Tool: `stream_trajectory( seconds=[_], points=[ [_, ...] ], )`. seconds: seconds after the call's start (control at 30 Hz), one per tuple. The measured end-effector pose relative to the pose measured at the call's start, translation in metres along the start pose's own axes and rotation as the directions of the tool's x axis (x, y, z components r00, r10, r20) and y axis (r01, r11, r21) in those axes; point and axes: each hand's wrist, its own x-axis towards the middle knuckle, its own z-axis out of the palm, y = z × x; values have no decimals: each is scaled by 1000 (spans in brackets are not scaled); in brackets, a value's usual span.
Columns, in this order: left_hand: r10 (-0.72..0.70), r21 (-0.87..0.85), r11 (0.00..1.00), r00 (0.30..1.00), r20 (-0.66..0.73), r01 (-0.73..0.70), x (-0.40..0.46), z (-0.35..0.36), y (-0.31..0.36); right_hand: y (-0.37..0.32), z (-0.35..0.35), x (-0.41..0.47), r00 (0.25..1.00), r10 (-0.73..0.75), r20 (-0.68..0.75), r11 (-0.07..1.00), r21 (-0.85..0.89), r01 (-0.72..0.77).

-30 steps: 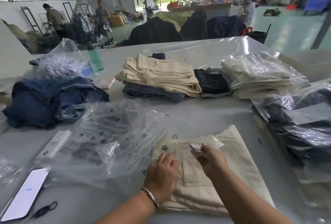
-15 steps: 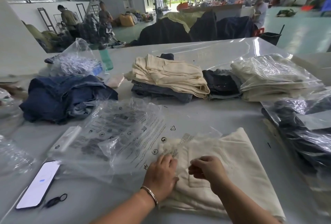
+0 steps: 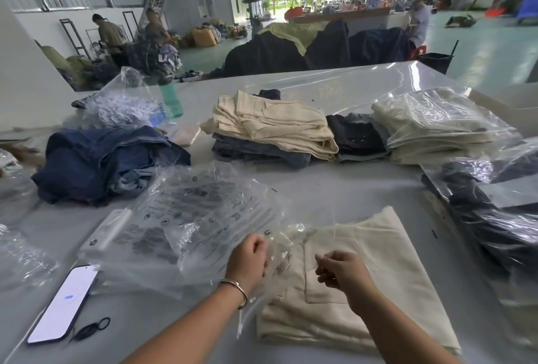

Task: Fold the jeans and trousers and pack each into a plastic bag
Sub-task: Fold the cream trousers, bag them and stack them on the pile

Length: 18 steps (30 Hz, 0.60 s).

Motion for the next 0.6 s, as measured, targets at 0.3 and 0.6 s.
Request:
stream_trajectory(
  seconds=[0.3, 0.6],
  points=[
    [197, 470, 882, 940, -277, -46, 46, -44, 24, 5, -41, -2, 990, -40, -134, 997, -71, 30],
    [468, 557, 777, 862, -197, -294, 54, -34, 61, -3, -109, -22, 893, -137, -428, 298, -878, -375]
  ],
)
